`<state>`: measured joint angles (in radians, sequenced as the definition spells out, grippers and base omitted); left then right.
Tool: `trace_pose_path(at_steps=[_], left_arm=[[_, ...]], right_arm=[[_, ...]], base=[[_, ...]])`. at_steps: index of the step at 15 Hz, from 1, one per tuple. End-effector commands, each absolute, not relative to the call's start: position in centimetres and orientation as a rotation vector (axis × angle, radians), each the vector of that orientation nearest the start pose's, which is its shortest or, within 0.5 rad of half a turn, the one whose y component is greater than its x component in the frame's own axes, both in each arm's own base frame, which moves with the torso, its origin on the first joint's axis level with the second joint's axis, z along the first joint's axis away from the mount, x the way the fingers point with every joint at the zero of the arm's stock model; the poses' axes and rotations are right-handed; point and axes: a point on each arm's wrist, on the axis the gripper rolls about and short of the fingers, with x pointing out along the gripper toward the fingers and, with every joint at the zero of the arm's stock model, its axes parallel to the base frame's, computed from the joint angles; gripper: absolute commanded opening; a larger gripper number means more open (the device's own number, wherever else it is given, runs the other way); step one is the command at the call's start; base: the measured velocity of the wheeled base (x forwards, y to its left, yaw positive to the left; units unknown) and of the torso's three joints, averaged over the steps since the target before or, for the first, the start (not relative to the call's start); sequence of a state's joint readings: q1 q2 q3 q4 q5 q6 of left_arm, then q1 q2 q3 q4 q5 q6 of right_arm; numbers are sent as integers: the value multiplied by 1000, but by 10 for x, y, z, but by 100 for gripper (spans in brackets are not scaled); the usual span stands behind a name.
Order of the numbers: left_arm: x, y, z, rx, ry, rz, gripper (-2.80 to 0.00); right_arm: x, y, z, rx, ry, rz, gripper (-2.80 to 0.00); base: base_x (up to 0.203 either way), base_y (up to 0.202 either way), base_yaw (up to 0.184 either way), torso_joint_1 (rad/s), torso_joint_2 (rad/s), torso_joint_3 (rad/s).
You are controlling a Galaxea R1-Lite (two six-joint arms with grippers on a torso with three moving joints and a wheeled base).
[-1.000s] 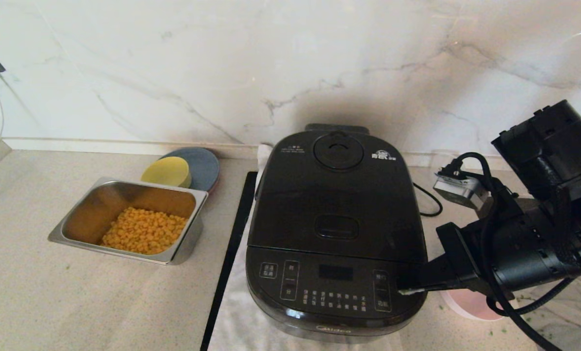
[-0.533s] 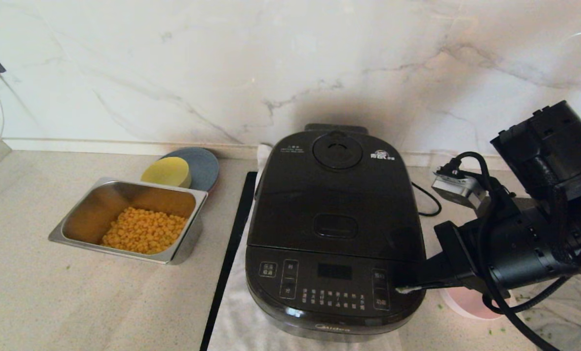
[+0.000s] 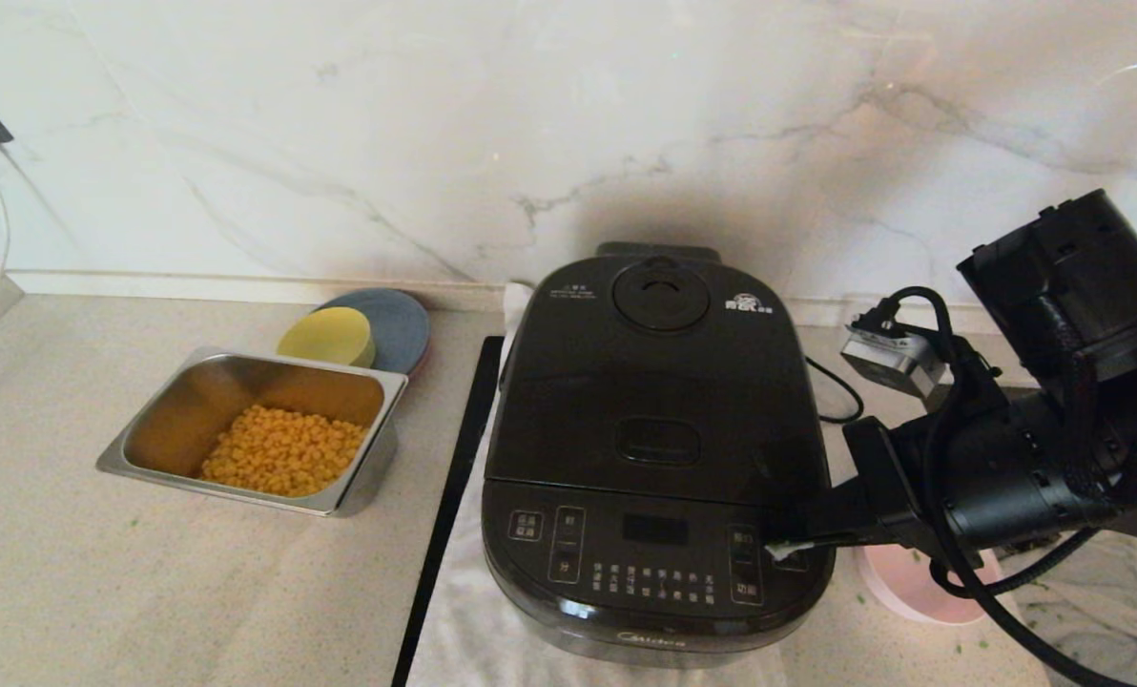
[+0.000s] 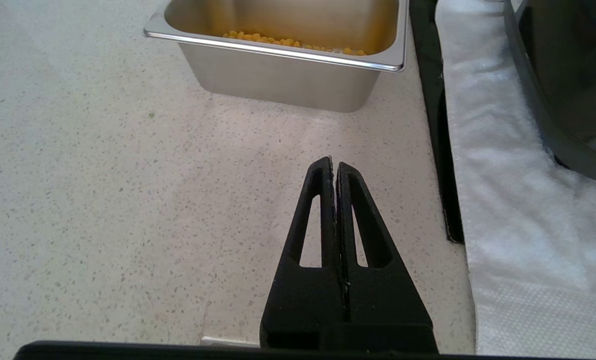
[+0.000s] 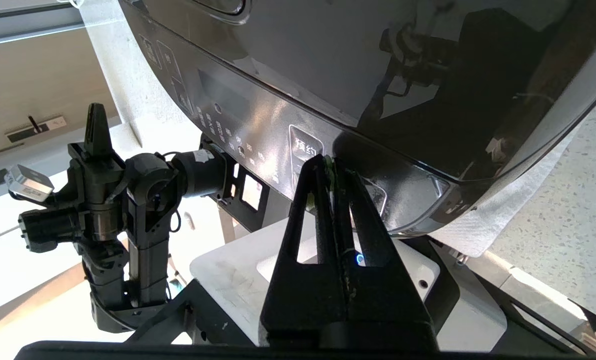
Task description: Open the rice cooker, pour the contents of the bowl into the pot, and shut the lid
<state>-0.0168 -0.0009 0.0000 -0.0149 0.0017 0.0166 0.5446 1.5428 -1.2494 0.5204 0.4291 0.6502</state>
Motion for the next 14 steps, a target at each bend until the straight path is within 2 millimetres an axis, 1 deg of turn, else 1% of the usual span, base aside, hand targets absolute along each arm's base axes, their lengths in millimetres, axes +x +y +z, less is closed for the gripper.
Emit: trace_pose_path(at_steps=[1, 8, 14], left_arm=[[-22, 0, 75, 17, -9, -15, -280], [-22, 0, 75, 17, -9, -15, -280], [-22, 0, 75, 17, -9, -15, -280]], right_arm=[[212, 136, 246, 521, 1119, 592, -280], [215, 132, 243, 532, 1128, 583, -280], [213, 131, 246, 536, 1118, 585, -280]], base=[[0, 0, 0, 0, 0, 0], [0, 0, 0, 0, 0, 0], [0, 0, 0, 0, 0, 0]])
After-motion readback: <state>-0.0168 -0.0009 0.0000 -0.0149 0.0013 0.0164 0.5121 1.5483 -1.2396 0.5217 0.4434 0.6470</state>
